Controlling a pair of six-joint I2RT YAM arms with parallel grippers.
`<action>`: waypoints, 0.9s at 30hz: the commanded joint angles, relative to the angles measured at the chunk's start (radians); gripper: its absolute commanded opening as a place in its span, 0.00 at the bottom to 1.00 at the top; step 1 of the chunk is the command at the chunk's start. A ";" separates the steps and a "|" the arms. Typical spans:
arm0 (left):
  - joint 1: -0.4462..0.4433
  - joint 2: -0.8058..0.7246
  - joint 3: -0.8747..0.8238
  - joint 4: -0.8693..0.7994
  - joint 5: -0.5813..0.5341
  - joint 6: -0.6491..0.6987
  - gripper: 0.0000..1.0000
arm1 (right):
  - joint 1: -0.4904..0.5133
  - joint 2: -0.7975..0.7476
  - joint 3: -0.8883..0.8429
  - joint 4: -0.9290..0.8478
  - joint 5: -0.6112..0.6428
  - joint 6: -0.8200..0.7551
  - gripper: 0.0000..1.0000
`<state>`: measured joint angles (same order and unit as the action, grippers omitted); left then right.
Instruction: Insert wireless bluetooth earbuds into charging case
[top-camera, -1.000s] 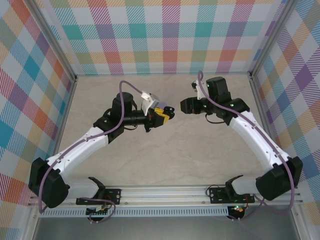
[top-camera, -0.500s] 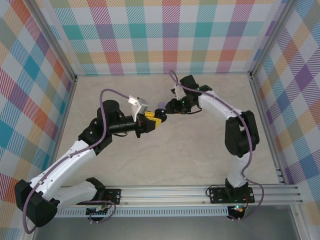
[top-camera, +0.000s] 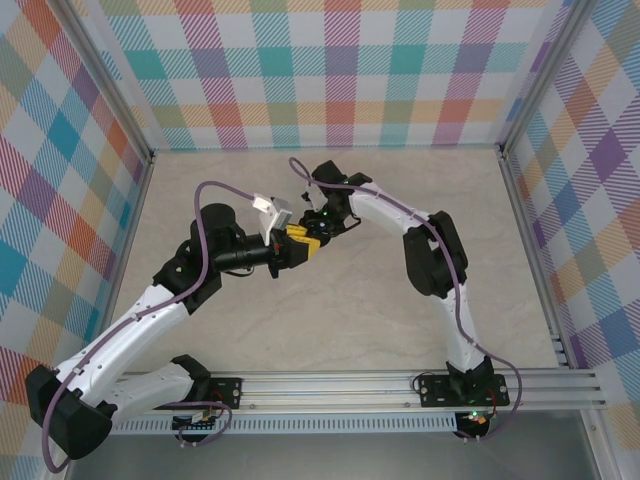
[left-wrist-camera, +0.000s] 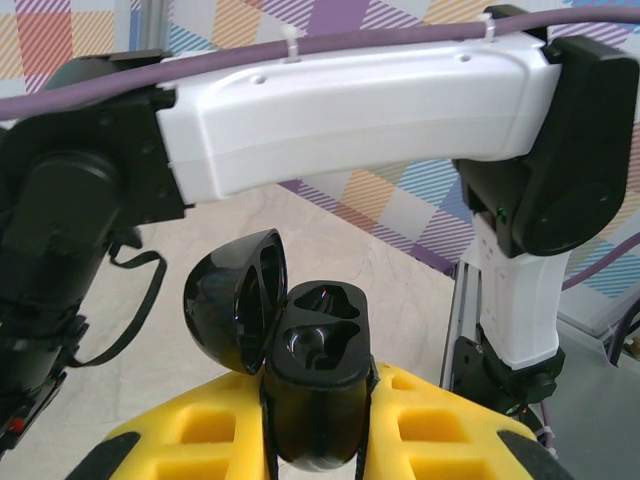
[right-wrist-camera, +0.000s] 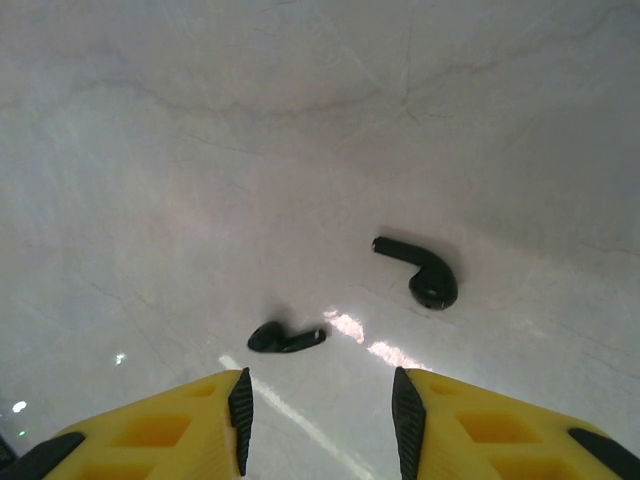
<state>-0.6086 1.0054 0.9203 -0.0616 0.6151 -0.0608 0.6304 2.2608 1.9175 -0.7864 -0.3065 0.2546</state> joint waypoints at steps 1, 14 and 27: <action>-0.016 -0.021 -0.005 0.012 0.003 -0.011 0.19 | 0.014 0.053 0.071 -0.083 0.091 0.008 0.44; -0.015 -0.025 -0.005 0.010 0.011 -0.008 0.19 | 0.041 0.178 0.221 -0.185 0.167 -0.006 0.47; -0.016 -0.027 -0.011 0.009 0.008 -0.007 0.19 | 0.056 0.240 0.268 -0.254 0.260 -0.032 0.38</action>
<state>-0.6086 1.0027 0.9203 -0.0616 0.6155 -0.0635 0.6746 2.4668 2.1628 -0.9802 -0.0898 0.2424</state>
